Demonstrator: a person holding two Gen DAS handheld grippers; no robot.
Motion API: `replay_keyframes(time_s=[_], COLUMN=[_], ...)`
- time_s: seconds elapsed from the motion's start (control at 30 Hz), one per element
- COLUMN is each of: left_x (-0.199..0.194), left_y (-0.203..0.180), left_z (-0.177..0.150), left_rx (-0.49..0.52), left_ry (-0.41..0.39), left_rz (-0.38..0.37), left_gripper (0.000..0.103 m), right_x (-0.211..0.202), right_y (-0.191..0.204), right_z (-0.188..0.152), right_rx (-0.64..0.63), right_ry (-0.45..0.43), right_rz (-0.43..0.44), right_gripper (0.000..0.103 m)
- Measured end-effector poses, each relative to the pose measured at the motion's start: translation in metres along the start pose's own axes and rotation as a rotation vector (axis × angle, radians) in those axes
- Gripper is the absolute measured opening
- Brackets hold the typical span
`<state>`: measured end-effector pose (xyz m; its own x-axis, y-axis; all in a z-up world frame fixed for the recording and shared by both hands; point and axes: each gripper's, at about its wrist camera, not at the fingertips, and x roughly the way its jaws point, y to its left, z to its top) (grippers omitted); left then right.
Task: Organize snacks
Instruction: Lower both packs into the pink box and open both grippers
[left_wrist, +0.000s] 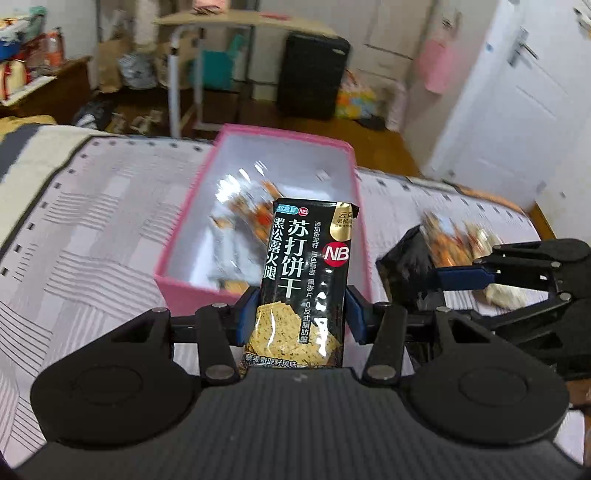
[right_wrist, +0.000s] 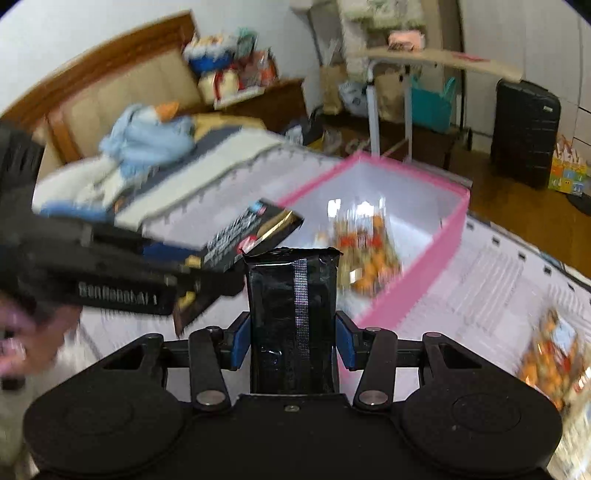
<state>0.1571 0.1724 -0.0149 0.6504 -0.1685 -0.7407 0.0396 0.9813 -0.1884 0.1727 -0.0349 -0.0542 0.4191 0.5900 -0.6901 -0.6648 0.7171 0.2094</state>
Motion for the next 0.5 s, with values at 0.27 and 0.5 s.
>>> replay_keyframes(time_s=[0.27,0.5], left_x=[0.056,0.098], left_y=[0.032,0.055], left_z=[0.035,0.036], left_rx=[-0.101,-0.210], left_ry=[-0.016,0.012], left_rz=[0.158,0.208], left_gripper=[0.048,0.050], right_x=[0.073,0.106], right_y=[-0.022,-0.042], right_z=[0.036,0.038], right_rx=[0.025,0.166], right_ry=[-0.051,-0.063], right_rz=[-0.055,-0.010], right_gripper=[0.053,0.055])
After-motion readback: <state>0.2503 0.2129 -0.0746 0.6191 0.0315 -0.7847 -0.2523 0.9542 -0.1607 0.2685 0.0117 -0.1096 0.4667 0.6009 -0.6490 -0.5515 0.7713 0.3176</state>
